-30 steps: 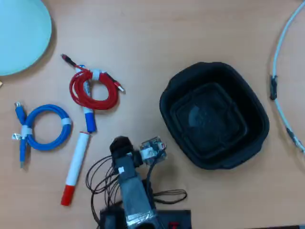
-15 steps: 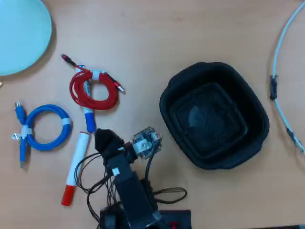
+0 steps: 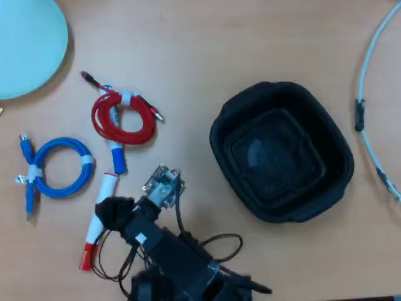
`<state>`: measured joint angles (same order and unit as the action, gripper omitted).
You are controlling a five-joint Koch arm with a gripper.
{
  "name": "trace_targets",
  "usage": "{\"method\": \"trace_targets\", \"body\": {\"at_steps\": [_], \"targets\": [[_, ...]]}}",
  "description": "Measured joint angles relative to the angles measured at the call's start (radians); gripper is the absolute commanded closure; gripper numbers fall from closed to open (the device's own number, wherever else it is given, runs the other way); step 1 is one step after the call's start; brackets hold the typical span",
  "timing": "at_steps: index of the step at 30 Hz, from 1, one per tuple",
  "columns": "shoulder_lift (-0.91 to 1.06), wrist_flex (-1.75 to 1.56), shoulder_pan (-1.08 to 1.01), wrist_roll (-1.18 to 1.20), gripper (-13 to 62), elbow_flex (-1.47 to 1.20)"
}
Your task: Pick up the red pen and put it in the black bowl
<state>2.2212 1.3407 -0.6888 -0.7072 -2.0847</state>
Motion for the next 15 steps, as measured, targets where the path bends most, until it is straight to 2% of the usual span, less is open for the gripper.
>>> {"method": "trace_targets", "body": {"at_steps": [6, 10, 15], "targets": [[-0.176, 0.006, 0.046, 0.000, 5.9, 0.179], [-0.238, 0.133, 0.046, 0.000, 6.0, 0.311], [-0.313, 0.225, 0.048, 0.017, 5.7, 0.348]]}}
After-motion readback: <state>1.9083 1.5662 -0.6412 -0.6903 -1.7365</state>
